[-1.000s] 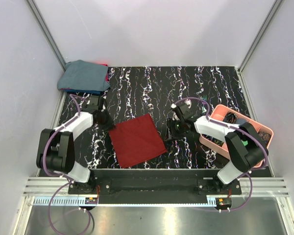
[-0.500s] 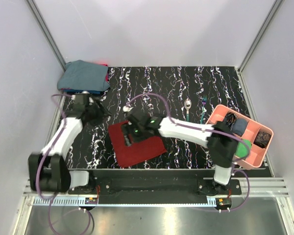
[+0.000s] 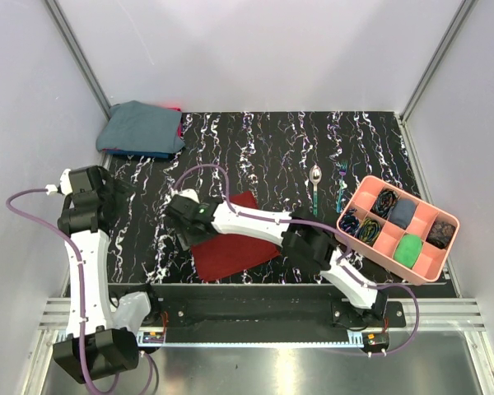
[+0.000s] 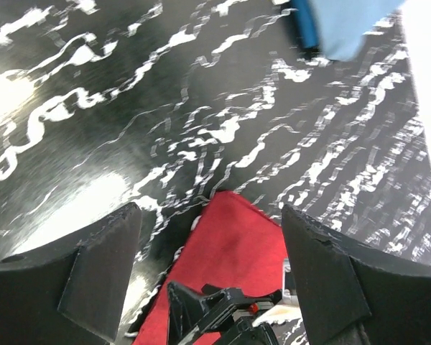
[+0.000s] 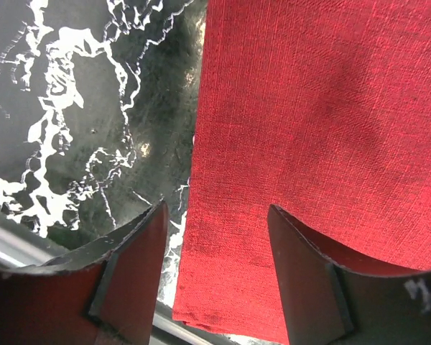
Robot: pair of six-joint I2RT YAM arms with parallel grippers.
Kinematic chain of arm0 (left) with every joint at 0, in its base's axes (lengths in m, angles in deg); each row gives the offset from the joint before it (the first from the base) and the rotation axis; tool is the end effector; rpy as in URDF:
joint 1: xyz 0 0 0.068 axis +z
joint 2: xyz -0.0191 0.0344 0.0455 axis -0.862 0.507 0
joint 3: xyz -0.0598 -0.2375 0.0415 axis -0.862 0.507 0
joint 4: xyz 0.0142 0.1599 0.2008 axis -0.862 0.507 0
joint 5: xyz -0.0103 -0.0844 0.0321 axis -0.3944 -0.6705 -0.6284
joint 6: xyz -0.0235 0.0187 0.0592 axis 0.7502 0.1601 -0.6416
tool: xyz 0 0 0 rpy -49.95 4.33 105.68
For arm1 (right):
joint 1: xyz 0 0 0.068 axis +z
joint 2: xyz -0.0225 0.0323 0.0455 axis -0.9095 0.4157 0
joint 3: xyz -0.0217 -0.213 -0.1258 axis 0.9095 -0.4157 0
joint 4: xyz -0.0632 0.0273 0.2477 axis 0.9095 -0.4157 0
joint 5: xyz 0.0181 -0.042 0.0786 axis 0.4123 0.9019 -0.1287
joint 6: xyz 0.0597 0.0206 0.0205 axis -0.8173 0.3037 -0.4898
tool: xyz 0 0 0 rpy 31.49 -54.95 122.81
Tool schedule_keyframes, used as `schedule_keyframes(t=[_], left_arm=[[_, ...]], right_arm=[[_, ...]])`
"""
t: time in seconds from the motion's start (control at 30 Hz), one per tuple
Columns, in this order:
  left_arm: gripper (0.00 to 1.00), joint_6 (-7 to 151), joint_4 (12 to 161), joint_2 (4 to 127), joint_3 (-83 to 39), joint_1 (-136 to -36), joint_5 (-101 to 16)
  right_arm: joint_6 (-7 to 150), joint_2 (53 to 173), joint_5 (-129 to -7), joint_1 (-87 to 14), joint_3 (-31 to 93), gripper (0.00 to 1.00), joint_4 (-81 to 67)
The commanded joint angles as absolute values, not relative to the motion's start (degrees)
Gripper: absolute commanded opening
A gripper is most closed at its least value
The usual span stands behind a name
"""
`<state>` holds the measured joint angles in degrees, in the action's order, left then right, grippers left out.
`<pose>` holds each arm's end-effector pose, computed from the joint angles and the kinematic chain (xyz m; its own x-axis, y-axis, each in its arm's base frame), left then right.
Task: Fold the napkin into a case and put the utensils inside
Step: Fold the square-folded napkin at the center of the board.
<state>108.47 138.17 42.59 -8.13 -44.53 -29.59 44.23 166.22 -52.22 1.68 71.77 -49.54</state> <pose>0.1917 0.0559 0.2993 -0.2132 -0.8215 -0.5288 -0.7072 0.5032 -0.4966 0.1992 0.4525 0.1555 -0.7793 -0.4182 -0.4666 -0.5413 0.8244 0.1652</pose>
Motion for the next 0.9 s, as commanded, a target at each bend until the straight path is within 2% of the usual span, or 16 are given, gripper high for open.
schedule_keyframes(t=[0.0, 0.07, 0.27, 0.47, 0.6, 0.7, 0.73, 0.77, 0.87], left_arm=[[0.82, 110.93, 140.82, 44.04, -11.02, -44.51, -25.91], [0.82, 111.46, 140.73, 44.57, -11.54, -44.51, -27.05], [0.82, 112.07, 141.43, 46.85, -13.12, -44.51, -28.02], [0.82, 111.99, 141.87, 47.12, -13.39, -44.51, -27.32], [0.82, 111.72, 141.87, 47.21, -13.13, -44.51, -26.53], [0.82, 111.72, 142.14, 47.38, -13.21, -44.51, -26.35], [0.82, 111.72, 142.05, 47.38, -13.30, -44.51, -26.35], [0.82, 111.64, 142.14, 47.47, -13.30, -44.51, -26.26], [0.82, 111.72, 142.14, 47.30, -13.39, -44.42, -26.17]], right_arm=[[43.12, 169.79, -46.43, 3.38, 79.06, 0.63, -57.61], [43.12, 171.90, -45.64, 4.08, 82.22, 0.61, -59.55], [42.59, 178.40, -45.55, 5.23, 90.57, 0.61, -65.35], [41.89, 180.00, -43.88, 5.32, 88.67, 0.63, -67.03], [42.06, 181.05, -43.62, 5.41, 87.08, 0.49, -66.76], [42.50, 182.02, -42.83, 5.32, 87.08, 0.33, -66.76], [42.68, 182.28, -42.74, 5.23, 87.16, 0.23, -66.85], [42.77, 182.80, -42.65, 5.06, 87.16, 0.18, -66.85], [43.12, 183.51, -42.12, 4.53, 87.34, 0.06, -66.94]])
